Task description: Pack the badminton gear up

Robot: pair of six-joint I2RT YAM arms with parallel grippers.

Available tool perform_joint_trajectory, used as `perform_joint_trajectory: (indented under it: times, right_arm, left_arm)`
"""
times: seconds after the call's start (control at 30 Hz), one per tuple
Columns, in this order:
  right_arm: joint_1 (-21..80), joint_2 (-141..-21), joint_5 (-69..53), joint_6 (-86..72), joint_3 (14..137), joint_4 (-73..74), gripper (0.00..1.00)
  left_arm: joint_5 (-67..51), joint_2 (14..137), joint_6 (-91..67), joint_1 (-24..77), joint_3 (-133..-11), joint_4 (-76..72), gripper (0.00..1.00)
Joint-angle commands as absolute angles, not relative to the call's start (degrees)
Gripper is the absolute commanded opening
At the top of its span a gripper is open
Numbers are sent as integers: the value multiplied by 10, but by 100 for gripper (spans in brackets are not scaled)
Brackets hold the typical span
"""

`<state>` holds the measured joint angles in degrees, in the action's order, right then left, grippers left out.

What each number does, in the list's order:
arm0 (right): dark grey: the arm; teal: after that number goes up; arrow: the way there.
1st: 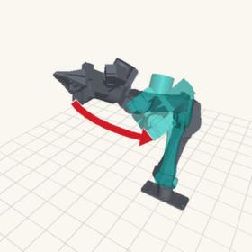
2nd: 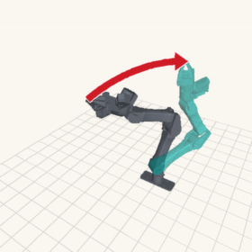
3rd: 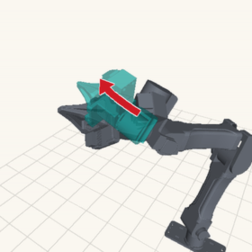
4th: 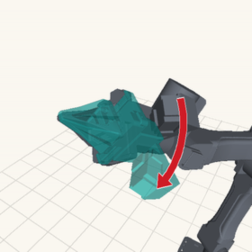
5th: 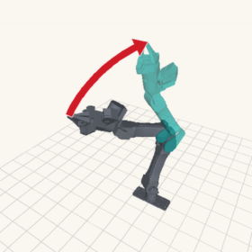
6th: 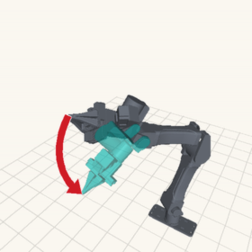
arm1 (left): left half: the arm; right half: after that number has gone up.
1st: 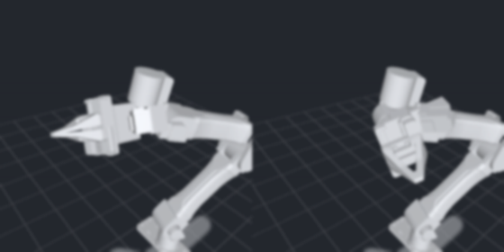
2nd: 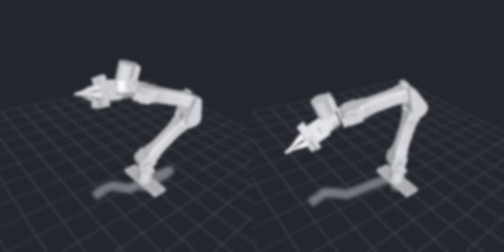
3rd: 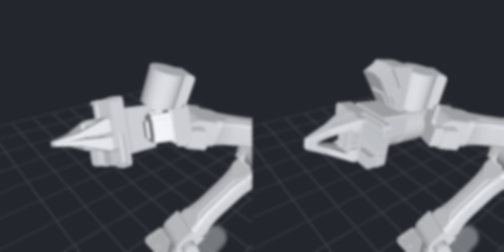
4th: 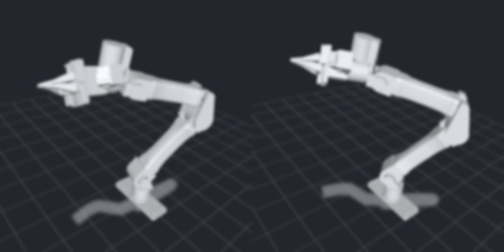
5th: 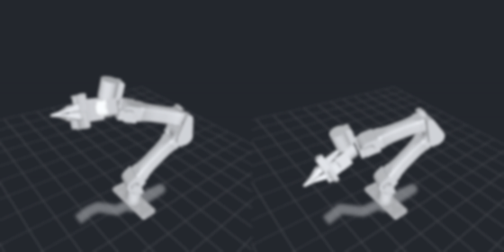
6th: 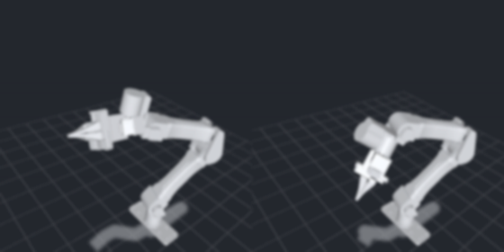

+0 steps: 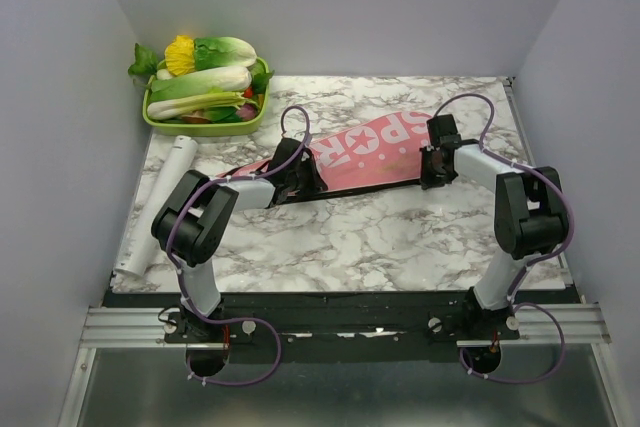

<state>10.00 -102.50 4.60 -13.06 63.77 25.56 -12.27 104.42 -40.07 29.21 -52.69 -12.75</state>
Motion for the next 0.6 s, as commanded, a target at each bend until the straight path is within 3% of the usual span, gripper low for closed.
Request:
perform_joint_trajectory:
  times: [0.0, 0.2, 0.57]
  right_arm:
    - [97, -1042, 26, -134, 657, 271, 15]
    - [98, -1042, 12, -138, 656, 273, 1]
    - [135, -1031, -68, -177, 642, 258, 1]
  left_arm:
    - [-127, 1035, -392, 291, -522, -122, 0]
    - [-128, 1039, -389, 290, -526, -121, 0]
    - [-130, 1051, -381, 290, -535, -114, 0]
